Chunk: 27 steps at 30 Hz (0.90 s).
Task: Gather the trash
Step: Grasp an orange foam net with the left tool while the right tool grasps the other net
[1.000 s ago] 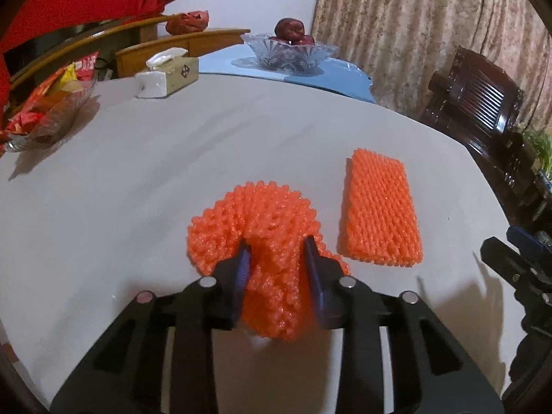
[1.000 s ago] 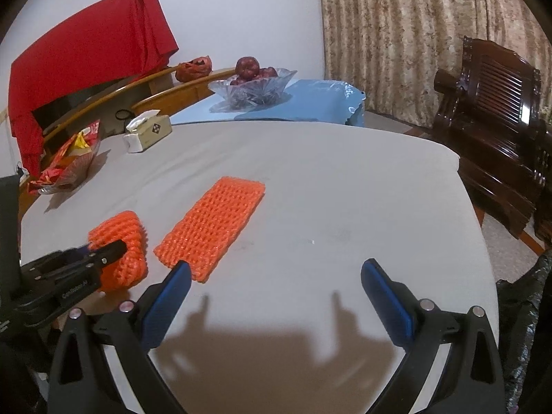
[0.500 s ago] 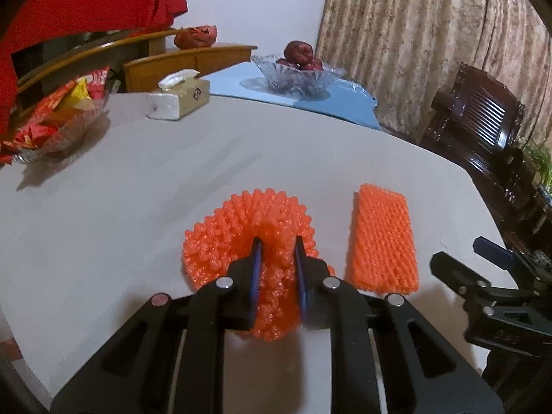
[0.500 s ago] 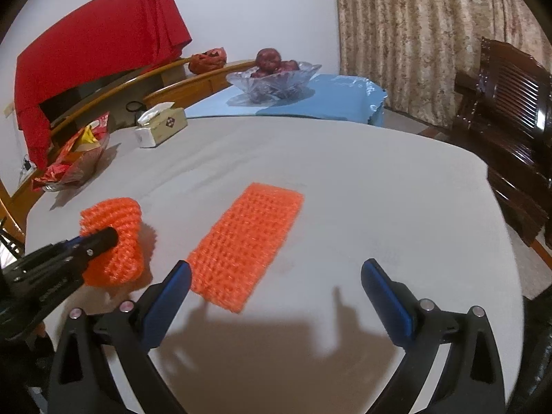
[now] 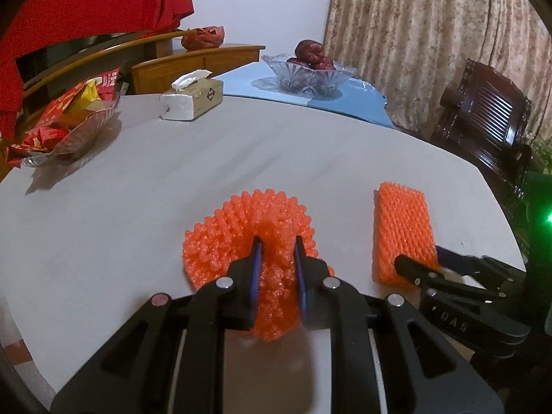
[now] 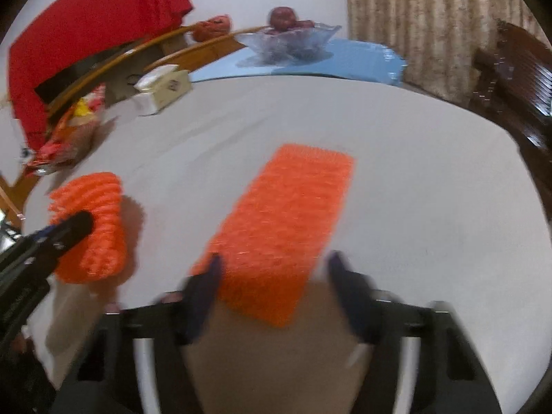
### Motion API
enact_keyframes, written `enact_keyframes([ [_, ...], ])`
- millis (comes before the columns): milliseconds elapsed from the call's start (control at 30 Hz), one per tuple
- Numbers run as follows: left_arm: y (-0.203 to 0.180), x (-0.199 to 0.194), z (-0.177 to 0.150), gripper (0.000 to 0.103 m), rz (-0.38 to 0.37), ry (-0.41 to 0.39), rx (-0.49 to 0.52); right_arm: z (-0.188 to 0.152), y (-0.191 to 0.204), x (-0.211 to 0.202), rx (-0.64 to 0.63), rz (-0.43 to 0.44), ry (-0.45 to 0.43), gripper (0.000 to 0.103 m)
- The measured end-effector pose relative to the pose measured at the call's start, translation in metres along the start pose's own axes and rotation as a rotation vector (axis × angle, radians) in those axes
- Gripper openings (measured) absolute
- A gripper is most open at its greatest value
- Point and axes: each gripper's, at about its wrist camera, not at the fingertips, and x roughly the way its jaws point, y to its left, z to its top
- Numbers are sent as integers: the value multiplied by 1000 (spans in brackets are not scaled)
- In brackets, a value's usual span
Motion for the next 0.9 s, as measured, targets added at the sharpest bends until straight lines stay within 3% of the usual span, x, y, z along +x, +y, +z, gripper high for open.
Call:
enact_keyframes([
  [100, -2, -2, 1, 16, -3, -4, 4, 1, 2, -5, -12, 18, -3, 20],
  [167, -4, -5, 2, 16, -6, -7, 8, 2, 1, -9, -8, 32, -2, 12],
  [467, -20, -17, 5, 16, -34, -20, 37, 6, -7, -42, 5, 49, -64, 12],
  [900, -62, -55, 20, 16, -101, -62, 78, 13, -25, -118, 1, 9, -169, 12],
])
